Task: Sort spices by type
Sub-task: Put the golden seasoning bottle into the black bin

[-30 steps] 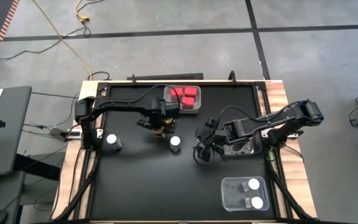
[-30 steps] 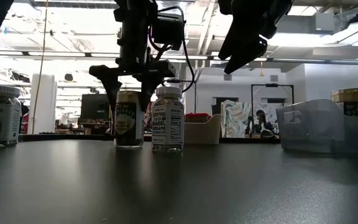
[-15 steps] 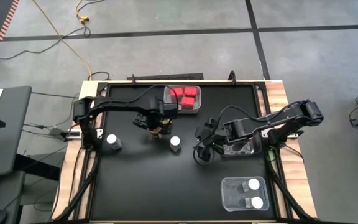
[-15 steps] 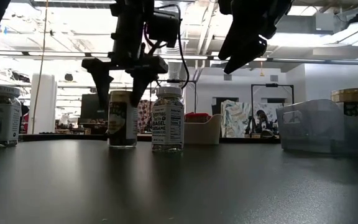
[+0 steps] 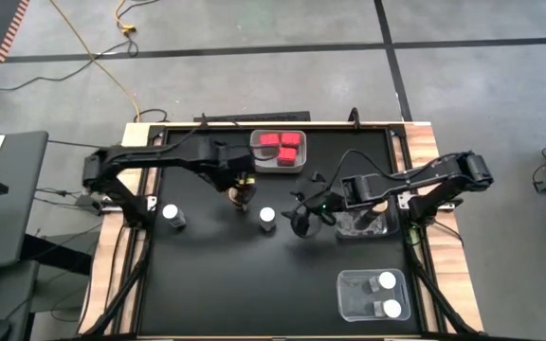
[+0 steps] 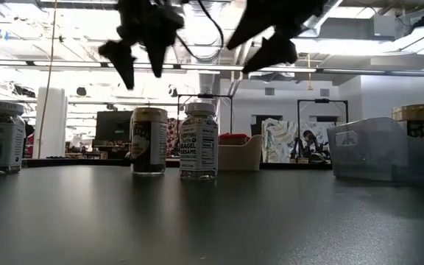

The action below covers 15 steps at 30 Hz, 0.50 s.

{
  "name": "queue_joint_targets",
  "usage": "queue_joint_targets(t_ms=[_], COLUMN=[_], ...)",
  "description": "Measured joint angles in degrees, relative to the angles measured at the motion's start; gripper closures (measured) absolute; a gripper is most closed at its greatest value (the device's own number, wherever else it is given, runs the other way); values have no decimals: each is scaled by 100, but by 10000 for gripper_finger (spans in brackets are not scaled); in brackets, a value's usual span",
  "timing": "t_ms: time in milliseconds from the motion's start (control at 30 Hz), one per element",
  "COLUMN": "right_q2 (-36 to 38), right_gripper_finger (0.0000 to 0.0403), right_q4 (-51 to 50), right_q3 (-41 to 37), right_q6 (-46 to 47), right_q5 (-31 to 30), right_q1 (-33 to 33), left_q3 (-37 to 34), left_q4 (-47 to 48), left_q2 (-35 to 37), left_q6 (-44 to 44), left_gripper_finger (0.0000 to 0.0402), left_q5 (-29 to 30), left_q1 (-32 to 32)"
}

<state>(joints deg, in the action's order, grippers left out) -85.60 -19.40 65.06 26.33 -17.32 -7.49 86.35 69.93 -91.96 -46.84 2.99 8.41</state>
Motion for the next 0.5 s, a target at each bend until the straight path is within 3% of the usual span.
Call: queue_joint_targets(t_ms=[267, 333, 400, 500], right_q2=[0, 0, -144, -586], right_gripper_finger=[29, 30, 33, 36], right_q4=[1253, 1366, 1367, 1039], right_q3=[1, 63, 280, 895], right_q6=[297, 422, 428, 393], right_q5=[76, 85, 44, -4], right_q1=[324, 348, 350, 327], left_q3=[2, -26, -242, -934], left_q4=[615, 680, 550, -414], left_q2=[913, 1077, 1275, 1757], left_q6=[2064, 2238, 3040, 3769], left_gripper_finger=[46, 46, 46, 46], left_q5=[927, 936, 935, 434], left_q1=[-114, -127, -206, -263])
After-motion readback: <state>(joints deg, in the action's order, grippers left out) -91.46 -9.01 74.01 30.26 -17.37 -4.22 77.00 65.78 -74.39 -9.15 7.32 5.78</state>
